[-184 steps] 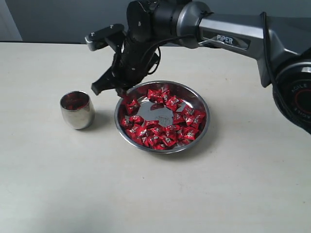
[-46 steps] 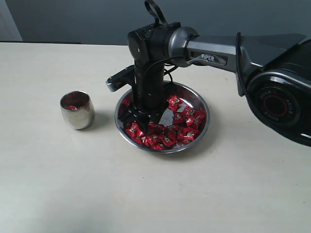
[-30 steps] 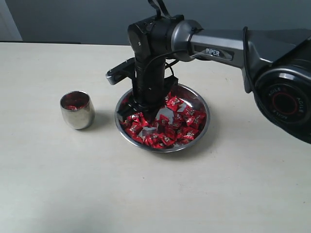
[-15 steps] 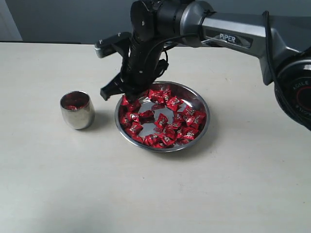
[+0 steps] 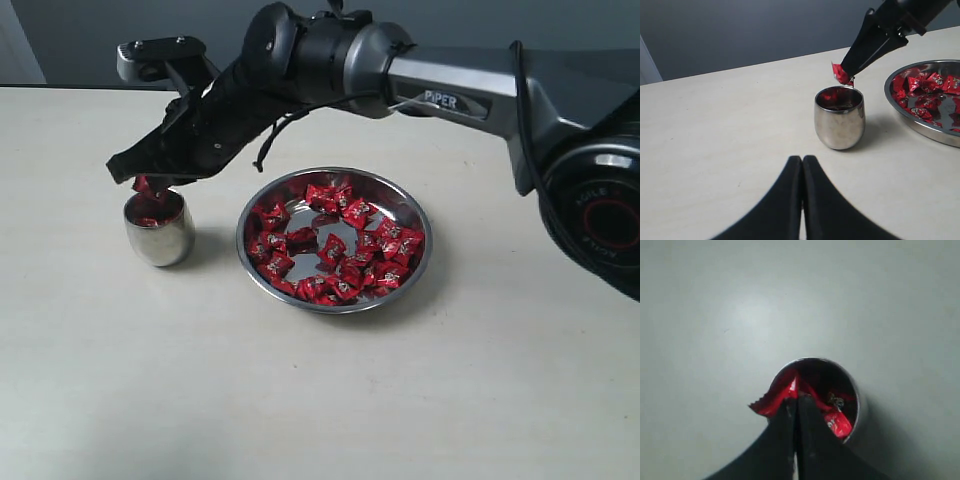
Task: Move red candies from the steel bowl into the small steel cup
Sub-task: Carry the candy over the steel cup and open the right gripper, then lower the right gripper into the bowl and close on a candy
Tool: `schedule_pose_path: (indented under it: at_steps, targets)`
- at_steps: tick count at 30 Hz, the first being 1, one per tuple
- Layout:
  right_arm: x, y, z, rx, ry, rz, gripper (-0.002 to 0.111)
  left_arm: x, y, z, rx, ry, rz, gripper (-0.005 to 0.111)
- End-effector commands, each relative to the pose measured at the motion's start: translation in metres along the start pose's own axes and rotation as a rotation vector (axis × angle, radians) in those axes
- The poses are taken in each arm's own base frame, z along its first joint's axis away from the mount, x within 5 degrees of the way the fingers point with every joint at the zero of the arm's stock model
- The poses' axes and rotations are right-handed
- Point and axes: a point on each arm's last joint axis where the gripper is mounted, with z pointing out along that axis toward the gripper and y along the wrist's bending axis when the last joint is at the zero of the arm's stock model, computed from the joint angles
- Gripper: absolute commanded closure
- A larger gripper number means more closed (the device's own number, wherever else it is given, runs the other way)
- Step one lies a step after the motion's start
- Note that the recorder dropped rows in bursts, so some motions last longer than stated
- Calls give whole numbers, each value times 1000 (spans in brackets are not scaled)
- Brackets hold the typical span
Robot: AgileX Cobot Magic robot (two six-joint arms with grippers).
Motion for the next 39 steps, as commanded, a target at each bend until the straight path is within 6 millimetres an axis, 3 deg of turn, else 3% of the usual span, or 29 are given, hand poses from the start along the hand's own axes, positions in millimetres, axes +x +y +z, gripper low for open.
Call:
schedule_pose_path:
  at_steps: [1,6,14,19,25,28,34,39]
  targets:
    - [1,2,9,12,-26,-23,109,-1,0,0,4,-15,-6,106]
    - [2,0,11,17,-26,-21,107,-1,0,0,4,-15,-6,106]
    - [3,-2,11,39,-20,-52,72,-1,0,0,4,-15,-6,106]
    - [2,-3,1,92,23,-125,71,-1,0,0,4,-15,-6,106]
    - [7,-20,-32,393,216,-139,71,-1,0,0,4,-15,-6,106]
    - [14,-33,-37,499,309,-139,71,-1,0,0,4,-15,-6,106]
    - [27,-55,-30,489,374,-55,71,-1,0,0,4,-15,-6,106]
    - [37,-67,-36,493,462,25,71,-1,0,0,4,-15,-6,106]
